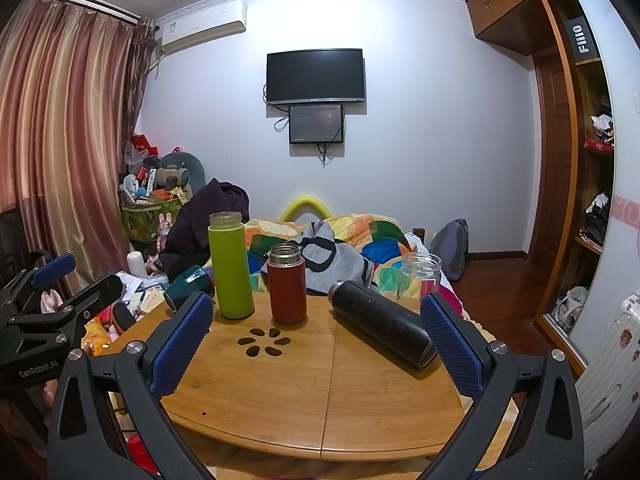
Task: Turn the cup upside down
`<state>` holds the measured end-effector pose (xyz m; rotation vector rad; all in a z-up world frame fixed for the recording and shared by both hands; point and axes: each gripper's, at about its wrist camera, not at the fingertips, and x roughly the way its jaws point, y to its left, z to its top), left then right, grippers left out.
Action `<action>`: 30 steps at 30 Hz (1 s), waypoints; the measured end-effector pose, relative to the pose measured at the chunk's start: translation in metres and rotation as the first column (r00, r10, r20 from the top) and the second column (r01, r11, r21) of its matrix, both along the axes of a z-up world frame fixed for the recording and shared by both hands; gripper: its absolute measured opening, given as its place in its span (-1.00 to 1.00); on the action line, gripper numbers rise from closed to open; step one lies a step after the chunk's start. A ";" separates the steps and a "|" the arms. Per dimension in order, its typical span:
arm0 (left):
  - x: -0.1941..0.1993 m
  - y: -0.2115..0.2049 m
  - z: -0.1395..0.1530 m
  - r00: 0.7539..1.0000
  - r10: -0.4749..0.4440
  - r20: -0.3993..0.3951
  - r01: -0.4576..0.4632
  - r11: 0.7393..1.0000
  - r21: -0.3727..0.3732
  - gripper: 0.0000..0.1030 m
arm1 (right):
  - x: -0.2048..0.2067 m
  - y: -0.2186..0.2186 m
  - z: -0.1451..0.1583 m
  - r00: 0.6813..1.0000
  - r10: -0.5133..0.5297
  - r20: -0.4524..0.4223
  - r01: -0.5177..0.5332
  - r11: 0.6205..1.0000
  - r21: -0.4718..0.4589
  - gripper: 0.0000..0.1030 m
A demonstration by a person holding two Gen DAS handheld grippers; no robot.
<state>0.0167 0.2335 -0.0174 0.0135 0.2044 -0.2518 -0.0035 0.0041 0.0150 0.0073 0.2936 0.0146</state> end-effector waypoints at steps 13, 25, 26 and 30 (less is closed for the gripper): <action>0.001 0.001 -0.001 1.000 0.000 -0.001 0.000 1.000 -0.001 1.00 | -0.001 0.002 0.001 1.000 -0.001 0.002 0.001 1.000 0.000 1.00; 0.006 0.005 -0.003 1.000 -0.028 -0.003 0.028 1.000 0.000 1.00 | -0.001 0.004 0.003 1.000 -0.002 0.000 0.002 1.000 -0.004 1.00; 0.009 0.006 -0.005 1.000 -0.032 0.000 0.032 0.999 0.011 1.00 | 0.001 0.003 0.000 1.000 -0.001 -0.001 0.001 1.000 -0.004 1.00; 0.058 0.012 -0.019 0.997 0.004 -0.079 0.004 0.995 0.103 1.00 | 0.006 -0.004 -0.004 1.000 -0.007 -0.010 0.007 1.000 0.003 1.00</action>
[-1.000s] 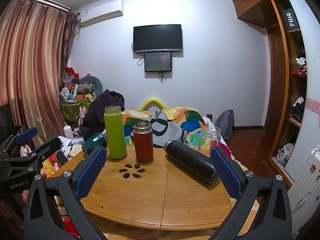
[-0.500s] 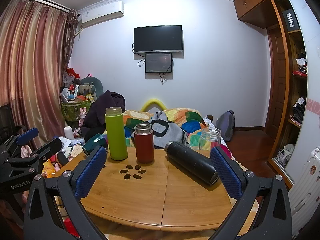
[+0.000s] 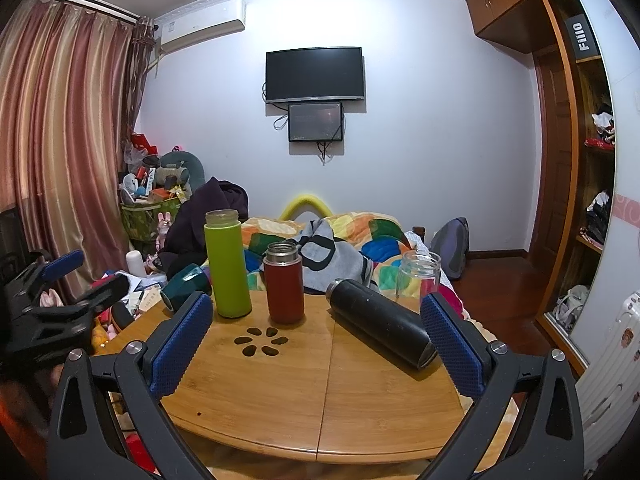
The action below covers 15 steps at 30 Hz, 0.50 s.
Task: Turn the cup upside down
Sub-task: 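Move the left tool to the teal cup and close its fingers on it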
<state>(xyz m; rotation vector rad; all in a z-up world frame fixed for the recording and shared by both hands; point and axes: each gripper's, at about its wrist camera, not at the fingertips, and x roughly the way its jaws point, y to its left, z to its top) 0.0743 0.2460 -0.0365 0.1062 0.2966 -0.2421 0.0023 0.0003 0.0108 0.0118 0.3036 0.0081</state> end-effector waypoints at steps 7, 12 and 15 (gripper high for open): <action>0.112 0.014 -0.036 0.968 0.034 -0.250 -0.004 0.993 0.119 1.00 | 0.014 -0.019 -0.018 0.999 -0.025 -0.038 0.026 0.999 0.033 1.00; 0.186 0.020 -0.070 0.902 0.085 -0.423 -0.019 0.987 0.159 1.00 | 0.027 -0.031 -0.032 0.996 -0.042 -0.079 0.046 0.998 0.045 1.00; 0.214 0.025 -0.081 0.871 0.102 -0.481 -0.039 0.990 0.139 1.00 | 0.033 -0.035 -0.039 0.994 -0.052 -0.100 0.056 0.997 0.043 1.00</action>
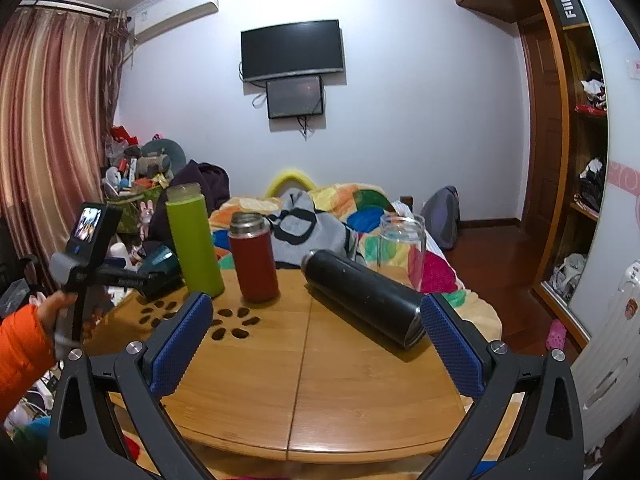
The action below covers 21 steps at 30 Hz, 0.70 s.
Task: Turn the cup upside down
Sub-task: 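Move the left tool to the teal cup and close its fingers on it, then lift the teal cup with the left tool and carry it toward the right tool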
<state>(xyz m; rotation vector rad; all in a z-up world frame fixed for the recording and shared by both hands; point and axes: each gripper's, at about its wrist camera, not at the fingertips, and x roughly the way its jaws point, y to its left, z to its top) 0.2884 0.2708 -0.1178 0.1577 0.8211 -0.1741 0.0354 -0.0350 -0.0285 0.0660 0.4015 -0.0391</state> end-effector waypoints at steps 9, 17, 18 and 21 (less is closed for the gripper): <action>0.029 0.008 -0.022 0.995 0.025 -0.093 -0.029 0.999 -0.041 0.41 | 0.009 -0.004 -0.011 0.999 0.004 -0.042 -0.003 1.000 0.024 1.00; -0.003 0.009 -0.019 0.997 0.009 -0.078 -0.011 1.000 -0.021 0.40 | 0.002 0.000 -0.007 0.999 0.020 -0.031 -0.020 1.000 0.009 1.00; -0.012 0.008 -0.018 0.997 -0.002 -0.078 0.001 1.000 -0.022 0.40 | 0.002 0.001 -0.007 0.999 0.022 -0.031 -0.022 1.000 0.009 1.00; -0.040 0.004 -0.015 0.997 -0.042 -0.069 0.041 0.999 -0.017 0.40 | -0.002 0.003 -0.007 0.999 0.025 -0.027 -0.025 1.000 0.008 1.00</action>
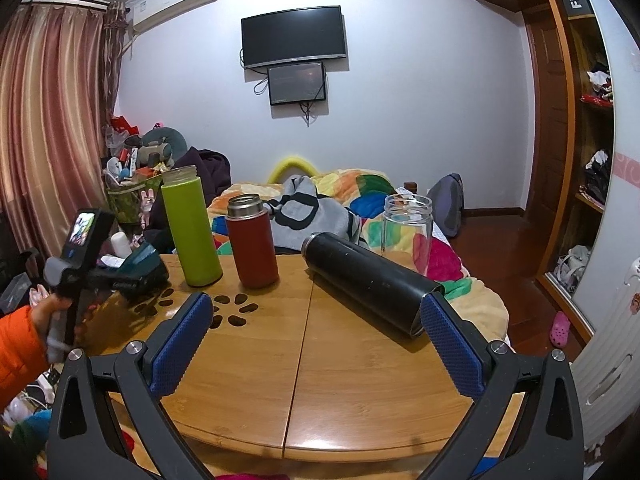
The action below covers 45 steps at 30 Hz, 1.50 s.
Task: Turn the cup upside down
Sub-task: 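Lift the teal cup with the left tool and carry it toward the right tool, then grasp the teal cup with the right tool while the left tool releases it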
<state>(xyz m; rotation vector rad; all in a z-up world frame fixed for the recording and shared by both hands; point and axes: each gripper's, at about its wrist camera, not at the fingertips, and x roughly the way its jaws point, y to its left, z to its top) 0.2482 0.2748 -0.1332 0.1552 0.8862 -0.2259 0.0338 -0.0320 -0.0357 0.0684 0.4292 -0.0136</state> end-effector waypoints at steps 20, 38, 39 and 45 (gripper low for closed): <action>-0.128 -0.146 0.006 0.954 -0.281 0.109 0.285 0.958 -0.029 0.40 | -0.010 -0.005 -0.004 1.000 -0.018 -0.025 0.018 1.000 0.004 1.00; -0.179 -0.122 0.027 0.937 -0.270 0.221 0.291 0.955 -0.066 0.70 | -0.003 0.007 -0.020 0.996 0.052 -0.070 -0.050 0.998 0.021 1.00; -0.181 -0.118 0.029 0.937 -0.261 0.230 0.283 0.957 -0.067 0.70 | -0.002 0.011 -0.022 0.994 0.073 -0.075 -0.071 0.997 0.021 1.00; -0.179 -0.066 0.042 0.949 -0.123 0.290 0.153 0.985 -0.081 0.44 | 0.012 0.042 -0.041 0.972 0.199 -0.128 -0.192 0.979 0.068 1.00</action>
